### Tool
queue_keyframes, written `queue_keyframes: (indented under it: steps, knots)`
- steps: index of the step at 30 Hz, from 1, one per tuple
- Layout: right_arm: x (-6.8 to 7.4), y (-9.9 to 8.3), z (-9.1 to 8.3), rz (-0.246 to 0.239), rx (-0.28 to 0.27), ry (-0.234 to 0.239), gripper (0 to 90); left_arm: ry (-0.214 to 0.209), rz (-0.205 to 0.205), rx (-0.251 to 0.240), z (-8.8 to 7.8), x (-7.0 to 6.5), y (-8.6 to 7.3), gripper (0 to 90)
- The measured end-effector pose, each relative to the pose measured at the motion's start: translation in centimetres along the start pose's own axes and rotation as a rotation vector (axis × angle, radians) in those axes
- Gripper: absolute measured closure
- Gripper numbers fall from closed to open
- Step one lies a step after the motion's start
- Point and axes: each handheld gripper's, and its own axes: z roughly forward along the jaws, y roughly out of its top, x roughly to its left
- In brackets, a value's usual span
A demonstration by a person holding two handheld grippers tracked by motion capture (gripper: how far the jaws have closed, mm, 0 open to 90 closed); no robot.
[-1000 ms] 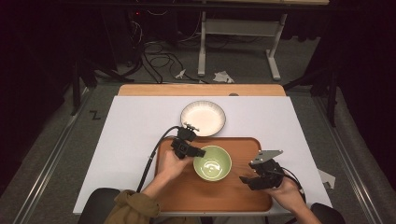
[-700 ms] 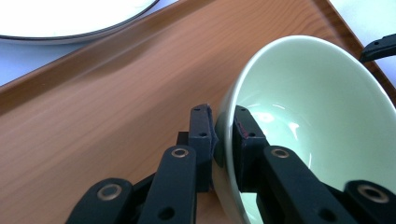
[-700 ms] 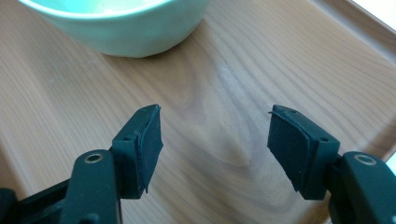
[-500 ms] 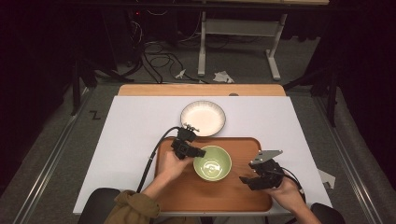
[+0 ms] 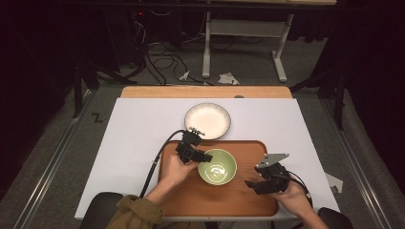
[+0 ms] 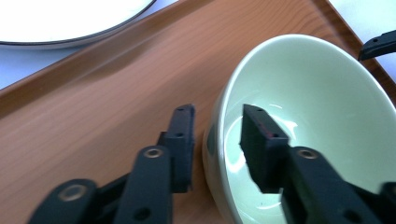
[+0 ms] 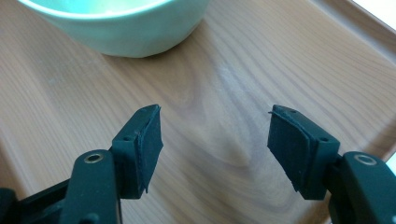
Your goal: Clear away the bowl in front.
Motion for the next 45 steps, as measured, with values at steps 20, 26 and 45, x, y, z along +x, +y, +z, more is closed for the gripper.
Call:
queue_keyframes:
  steps: [20,26,45]
  knots:
    - [0.0,0.0,0.0,-0.013,0.001,0.001,35.4,0.006,0.017,-0.086,-2.7,-0.3,-0.1,47.6]
    - [0.0,0.0,0.0,-0.011,0.003,0.002,35.4,0.006,0.016,-0.117,-3.9,-0.3,-0.3,47.2]
    - [-0.1,0.0,0.1,-0.010,0.009,0.004,35.4,0.019,-0.004,-0.201,-7.8,0.0,-1.9,46.3]
